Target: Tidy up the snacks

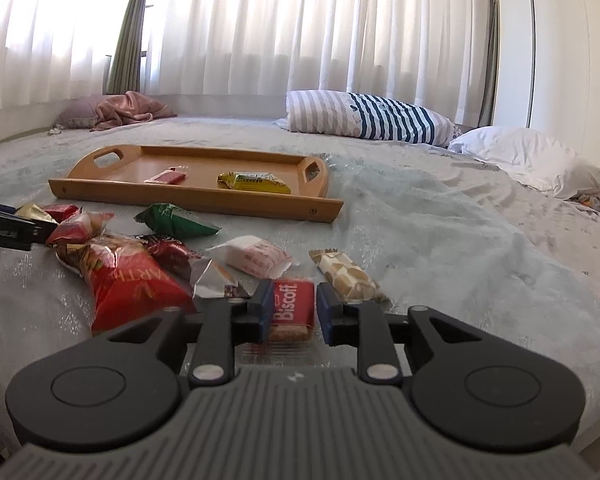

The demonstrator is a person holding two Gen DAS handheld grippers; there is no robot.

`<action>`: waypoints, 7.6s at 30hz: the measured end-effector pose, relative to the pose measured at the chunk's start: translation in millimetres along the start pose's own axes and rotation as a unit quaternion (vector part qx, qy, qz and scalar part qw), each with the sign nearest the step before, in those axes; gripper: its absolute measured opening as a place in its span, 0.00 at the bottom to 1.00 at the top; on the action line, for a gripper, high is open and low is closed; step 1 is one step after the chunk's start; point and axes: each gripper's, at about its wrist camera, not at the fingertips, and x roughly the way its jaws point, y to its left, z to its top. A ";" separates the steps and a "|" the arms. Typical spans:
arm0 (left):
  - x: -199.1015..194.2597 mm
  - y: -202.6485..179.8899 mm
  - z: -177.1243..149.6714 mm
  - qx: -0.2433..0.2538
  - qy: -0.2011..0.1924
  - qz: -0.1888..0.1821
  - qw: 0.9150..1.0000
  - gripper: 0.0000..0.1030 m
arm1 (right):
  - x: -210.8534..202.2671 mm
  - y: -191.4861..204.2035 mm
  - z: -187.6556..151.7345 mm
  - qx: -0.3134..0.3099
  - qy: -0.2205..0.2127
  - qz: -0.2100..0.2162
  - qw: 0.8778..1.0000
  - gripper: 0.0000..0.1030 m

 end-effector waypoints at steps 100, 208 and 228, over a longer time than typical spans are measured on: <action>41.1 21.2 34.3 -0.153 0.032 -0.099 0.983 0.50 | -1.7 -0.9 21.0 0.031 -0.014 0.010 0.999 0.37; 168.5 13.4 117.6 -0.086 0.045 -0.023 0.995 0.29 | 221.5 -0.4 114.8 0.004 0.086 0.059 0.995 0.38; 171.6 5.9 116.2 -0.073 0.043 -0.016 0.996 0.32 | 221.9 -6.3 114.9 0.020 0.088 0.062 0.994 0.53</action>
